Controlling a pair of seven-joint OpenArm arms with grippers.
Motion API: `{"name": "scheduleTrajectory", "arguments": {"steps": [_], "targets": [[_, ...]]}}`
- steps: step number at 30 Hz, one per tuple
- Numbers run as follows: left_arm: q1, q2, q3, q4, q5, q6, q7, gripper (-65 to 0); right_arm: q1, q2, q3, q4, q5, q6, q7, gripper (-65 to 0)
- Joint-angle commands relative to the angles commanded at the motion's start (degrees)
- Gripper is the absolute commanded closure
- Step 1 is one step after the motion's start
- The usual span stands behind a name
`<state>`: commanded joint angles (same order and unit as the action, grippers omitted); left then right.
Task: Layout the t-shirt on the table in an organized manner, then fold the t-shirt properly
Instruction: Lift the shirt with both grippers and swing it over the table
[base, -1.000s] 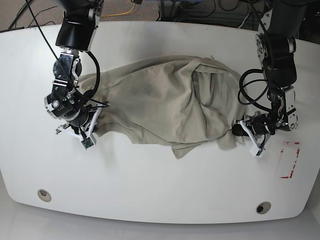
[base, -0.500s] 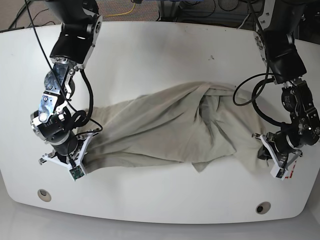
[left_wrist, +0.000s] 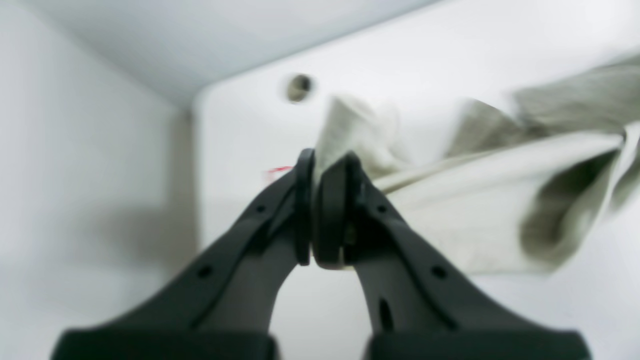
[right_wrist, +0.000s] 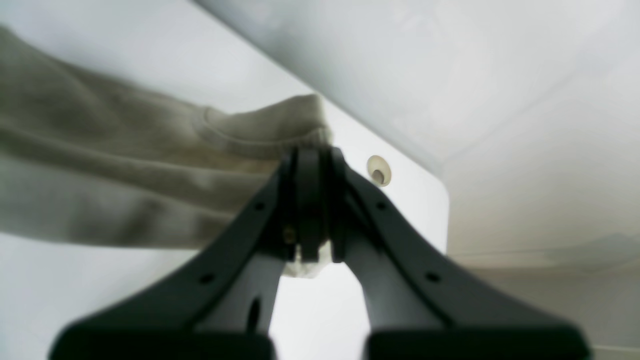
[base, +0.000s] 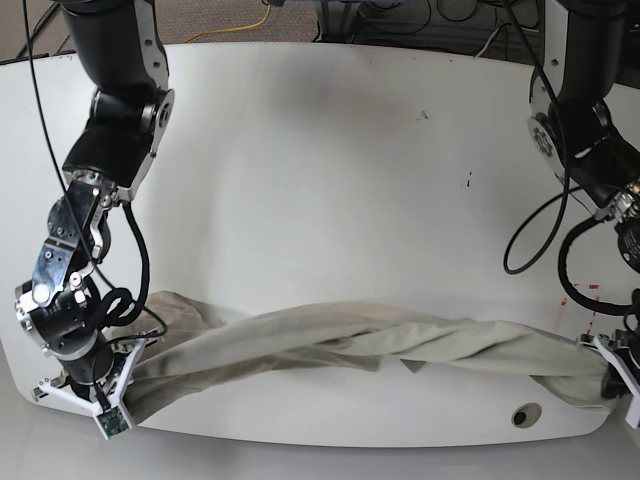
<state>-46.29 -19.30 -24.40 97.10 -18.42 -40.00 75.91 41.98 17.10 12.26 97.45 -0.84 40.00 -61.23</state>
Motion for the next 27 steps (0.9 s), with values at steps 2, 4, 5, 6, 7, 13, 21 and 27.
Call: {"name": "scheduleTrajectory", "arguments": {"steps": [2,4,5,6,7,13,21,27], "targets": [[-1.49,-0.62,0.09,-0.09,0.00,0.00,0.00,0.0,2.20,0.26,-0.44,-1.23,0.00,0.00,0.00,0.0],[-4.48,-0.88,0.18,-0.35,0.18,0.00,0.09,-0.1,5.19,0.35,-0.79,-3.08,-0.09,0.00,0.00,0.0],[-5.80,-0.88,0.26,-0.88,0.26,0.00,0.09,-0.1,6.59,0.35,-0.79,-4.13,-0.09,0.00,0.00,0.0],[-6.86,-0.79,0.26,-1.49,0.26,0.00,0.09,-0.1,8.09,0.35,-0.88,-5.10,-0.09,0.00,0.00,0.0],[-8.18,-0.79,0.26,-2.11,0.26,0.00,0.09,-0.1,9.76,0.35,-0.88,-5.98,-0.09,0.00,0.00,0.0],[-16.88,-0.97,0.26,-6.86,0.35,0.00,0.09,-0.1,18.64,0.44,-3.25,-12.48,-0.18,0.00,0.09,0.0],[-28.71,-2.37,0.35,-17.58,0.35,0.00,0.09,-0.3,29.27,1.85,-8.53,-20.48,-0.18,0.00,0.35,0.0],[-28.71,-2.46,0.44,-22.59,0.35,0.00,0.09,-0.3,30.07,2.11,-9.67,-21.45,-0.18,0.00,0.00,0.0]]}}
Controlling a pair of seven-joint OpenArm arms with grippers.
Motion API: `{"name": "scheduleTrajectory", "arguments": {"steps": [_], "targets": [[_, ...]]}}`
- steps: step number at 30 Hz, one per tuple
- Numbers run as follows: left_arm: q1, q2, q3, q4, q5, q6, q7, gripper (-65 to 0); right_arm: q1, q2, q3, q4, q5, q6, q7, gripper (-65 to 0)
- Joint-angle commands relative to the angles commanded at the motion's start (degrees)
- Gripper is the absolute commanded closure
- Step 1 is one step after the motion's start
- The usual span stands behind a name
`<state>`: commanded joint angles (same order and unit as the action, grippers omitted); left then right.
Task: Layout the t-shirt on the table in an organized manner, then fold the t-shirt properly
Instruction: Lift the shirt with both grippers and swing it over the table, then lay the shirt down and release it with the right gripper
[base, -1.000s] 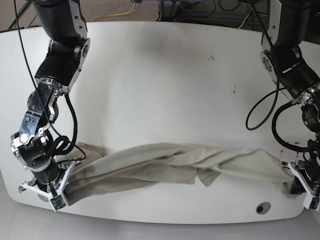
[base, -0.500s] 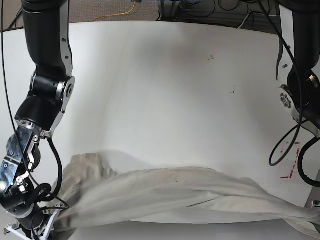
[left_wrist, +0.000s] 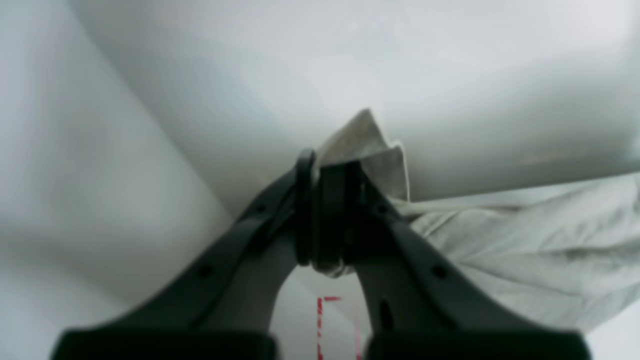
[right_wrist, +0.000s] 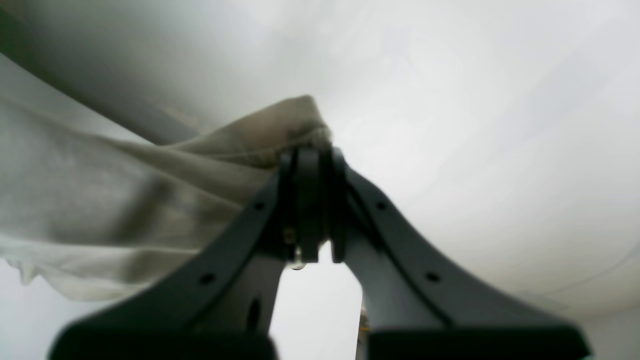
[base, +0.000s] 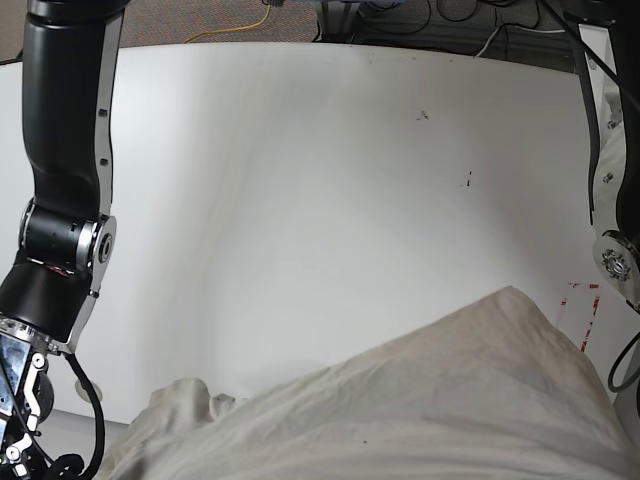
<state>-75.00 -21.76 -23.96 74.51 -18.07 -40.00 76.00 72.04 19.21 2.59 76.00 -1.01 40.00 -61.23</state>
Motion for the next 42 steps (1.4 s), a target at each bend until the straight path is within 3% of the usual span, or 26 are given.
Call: {"name": "scheduleTrajectory", "arguments": {"steps": [8,17,25,34,42], "targets": [[0.00,-2.90,0.53,0.70,-0.26,0.00,3.69,-0.3,-8.70,2.29,0.53,4.22,0.00,0.00,-4.22,0.0],[17.29,-3.25,0.35,12.75,-0.26,0.00,4.00,-0.3,-28.13,1.93,5.63,18.81,0.09,0.00,-8.79,0.0],[37.68,-2.29,-2.99,20.40,-0.97,0.00,4.00,-0.3,-46.33,-3.60,9.58,30.95,0.09,0.00,-11.43,0.0],[62.03,-1.93,-8.88,25.58,-10.02,0.00,4.00,-0.3,-64.79,-10.90,13.71,35.34,0.09,0.00,-11.16,0.0],[75.31,-1.93,-9.49,25.67,-13.27,0.00,3.87,-0.3,-74.02,-13.54,14.07,35.25,0.09,0.00,-6.42,-0.2]]}}
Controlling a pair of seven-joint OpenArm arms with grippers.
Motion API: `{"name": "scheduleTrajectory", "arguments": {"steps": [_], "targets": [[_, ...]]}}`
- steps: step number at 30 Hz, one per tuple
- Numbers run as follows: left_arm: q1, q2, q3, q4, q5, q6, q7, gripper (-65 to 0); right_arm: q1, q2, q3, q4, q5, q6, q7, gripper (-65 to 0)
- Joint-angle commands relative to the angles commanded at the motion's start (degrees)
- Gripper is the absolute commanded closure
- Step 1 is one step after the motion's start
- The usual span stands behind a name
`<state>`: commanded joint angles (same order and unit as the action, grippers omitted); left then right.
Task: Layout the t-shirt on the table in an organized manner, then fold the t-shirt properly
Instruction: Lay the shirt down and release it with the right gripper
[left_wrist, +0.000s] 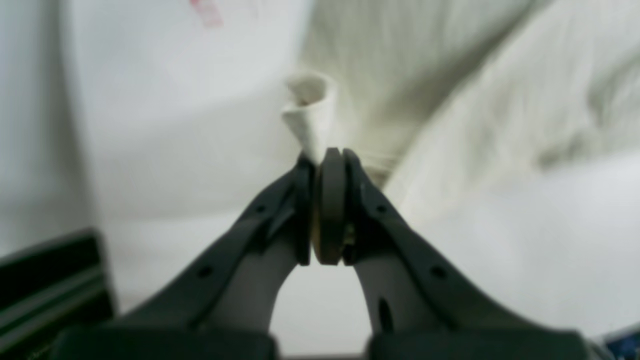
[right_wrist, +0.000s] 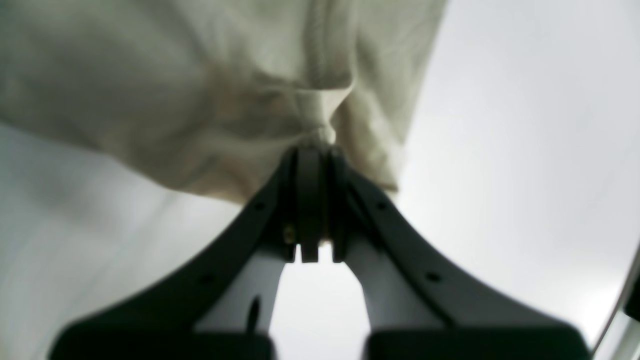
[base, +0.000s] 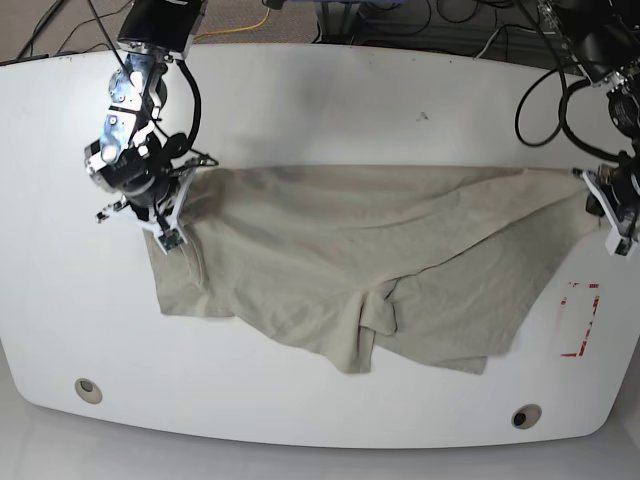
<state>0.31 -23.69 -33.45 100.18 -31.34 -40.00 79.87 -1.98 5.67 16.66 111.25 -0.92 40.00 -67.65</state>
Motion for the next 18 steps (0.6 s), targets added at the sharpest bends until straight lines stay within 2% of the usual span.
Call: {"name": "scheduleTrajectory", "arguments": {"steps": [4,6,9,11,12,14,15,18], "targets": [[5.10,0.00,0.09,0.09,-0.97,0.00,-1.32,-0.3,-3.43,-0.88,0.09,-0.09,-0.09,0.00,1.49,-0.5],[6.42,0.00,0.09,0.09,-0.97,0.00,-1.32,-0.3,-4.48,-0.97,0.09,-0.18,-0.09,0.00,2.99,-3.0],[8.70,0.00,0.00,0.09,-0.88,0.00,-1.32,-0.4,-6.33,-0.97,0.09,-0.18,-0.09,0.00,5.36,-16.6],[10.37,-0.18,0.00,0.09,-0.88,0.00,-1.32,-0.4,-6.68,-0.79,0.09,-0.18,-0.09,0.00,5.80,-29.5],[10.55,-0.18,0.00,0.09,-0.88,0.00,-1.32,-0.4,-6.68,-0.79,0.09,-0.18,-0.09,0.00,5.80,-31.9],[11.69,-0.26,0.00,0.09,-0.62,0.00,-1.32,-0.4,-6.59,-0.26,0.09,-0.18,-0.09,0.00,5.80,-42.0],[11.96,-0.26,0.00,0.09,-0.62,0.00,-1.32,-0.4,-6.59,0.35,0.09,-0.18,-0.09,0.00,5.89,-44.9],[12.75,-0.26,0.00,0.09,-0.53,0.00,-1.32,-0.4,-6.07,1.41,0.09,-0.09,0.09,0.00,5.89,-47.4]]}}
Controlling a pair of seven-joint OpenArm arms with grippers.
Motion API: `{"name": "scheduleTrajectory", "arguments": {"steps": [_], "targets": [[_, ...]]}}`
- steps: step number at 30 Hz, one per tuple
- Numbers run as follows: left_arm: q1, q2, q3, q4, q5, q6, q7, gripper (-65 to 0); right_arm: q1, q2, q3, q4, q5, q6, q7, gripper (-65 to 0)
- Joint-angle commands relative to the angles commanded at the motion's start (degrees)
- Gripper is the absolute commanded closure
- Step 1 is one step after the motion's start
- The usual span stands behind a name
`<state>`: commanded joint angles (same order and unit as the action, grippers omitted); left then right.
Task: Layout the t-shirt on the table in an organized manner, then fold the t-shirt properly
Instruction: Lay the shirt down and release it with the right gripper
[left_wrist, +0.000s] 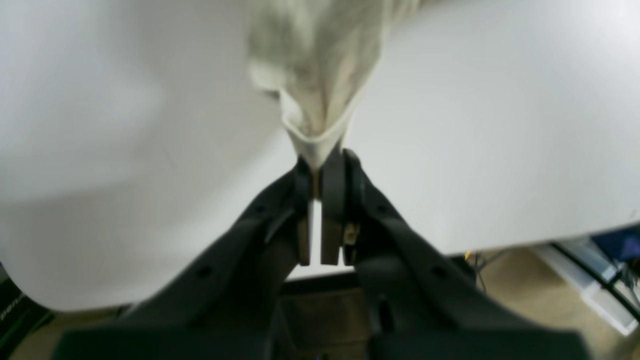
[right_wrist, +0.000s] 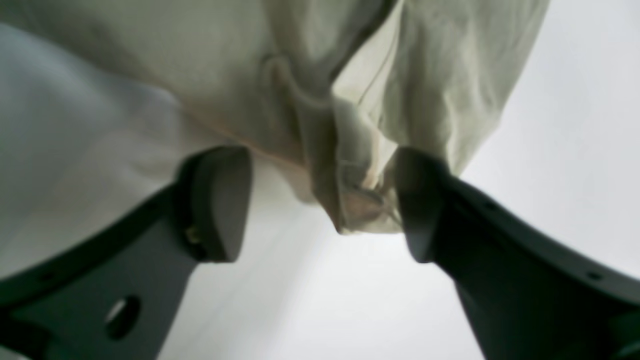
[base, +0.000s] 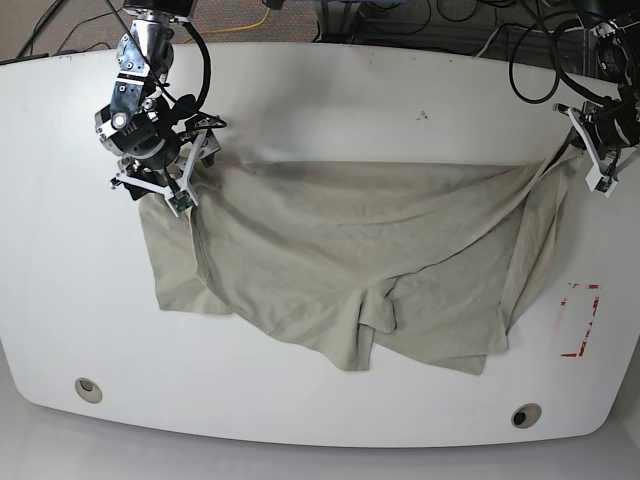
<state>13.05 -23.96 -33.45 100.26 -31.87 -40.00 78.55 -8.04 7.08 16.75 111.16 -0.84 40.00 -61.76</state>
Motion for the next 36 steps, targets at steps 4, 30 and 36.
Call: {"name": "scheduleTrajectory", "arguments": {"steps": [4,30,36], "targets": [[0.09,-0.44,0.00,0.00,0.00,0.00,0.00,-0.4,2.46,2.02,0.00,0.00,0.00,0.00,0.00,-47.9],[-1.85,-10.02,0.00,-0.18,0.09,0.00,0.00,-16.7,32.97,2.29,-3.25,-31.82,0.26,0.00,2.64,-47.7],[-2.29,-11.16,-0.18,-0.09,0.00,0.00,0.00,-43.1,37.54,0.44,-3.25,-41.58,0.09,0.00,6.07,-47.6]]}}
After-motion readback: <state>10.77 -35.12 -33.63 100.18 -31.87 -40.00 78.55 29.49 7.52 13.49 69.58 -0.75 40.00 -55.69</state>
